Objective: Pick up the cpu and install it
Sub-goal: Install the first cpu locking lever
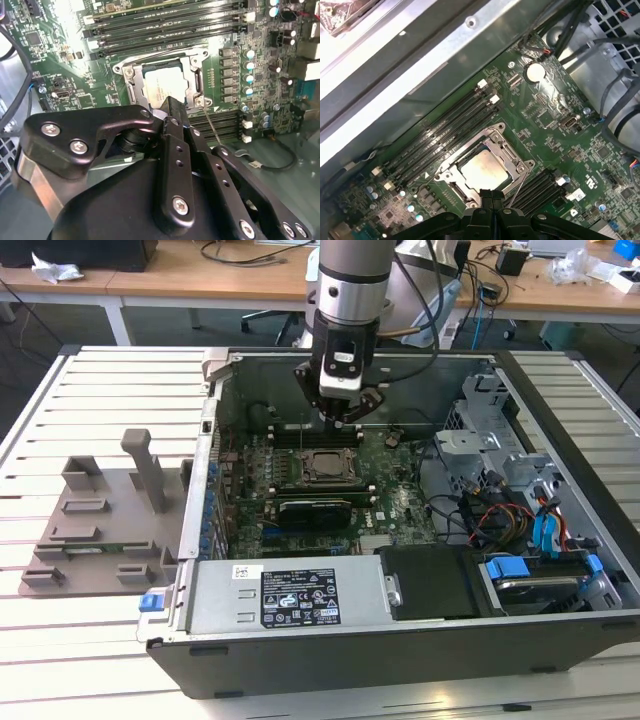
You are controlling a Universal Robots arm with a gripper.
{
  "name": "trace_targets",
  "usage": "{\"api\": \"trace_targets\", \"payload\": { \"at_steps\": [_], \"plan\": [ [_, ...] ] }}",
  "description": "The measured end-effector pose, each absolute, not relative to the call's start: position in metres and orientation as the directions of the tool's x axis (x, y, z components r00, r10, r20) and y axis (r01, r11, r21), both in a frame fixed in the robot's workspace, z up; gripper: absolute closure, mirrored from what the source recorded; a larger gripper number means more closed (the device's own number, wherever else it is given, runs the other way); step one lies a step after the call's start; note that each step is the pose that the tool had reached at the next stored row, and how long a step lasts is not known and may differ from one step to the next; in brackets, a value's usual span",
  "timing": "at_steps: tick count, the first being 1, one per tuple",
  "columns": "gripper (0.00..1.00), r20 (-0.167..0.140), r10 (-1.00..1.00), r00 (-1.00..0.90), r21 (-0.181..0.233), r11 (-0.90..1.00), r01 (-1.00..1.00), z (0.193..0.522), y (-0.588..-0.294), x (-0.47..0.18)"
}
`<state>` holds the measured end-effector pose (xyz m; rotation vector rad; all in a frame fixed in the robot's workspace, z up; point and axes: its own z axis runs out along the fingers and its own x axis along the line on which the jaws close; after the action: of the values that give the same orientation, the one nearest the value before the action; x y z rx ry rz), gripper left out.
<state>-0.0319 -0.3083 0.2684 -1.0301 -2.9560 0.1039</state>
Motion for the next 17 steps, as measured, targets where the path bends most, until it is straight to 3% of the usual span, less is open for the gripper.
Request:
{"api": "trace_targets", "payload": {
  "at_steps": [17],
  "plan": [
    [0.89, -0.011, 0.461, -0.887, -0.063, 0.885, 0.461, 0.2684, -0.3083, -0.0319]
  ]
}}
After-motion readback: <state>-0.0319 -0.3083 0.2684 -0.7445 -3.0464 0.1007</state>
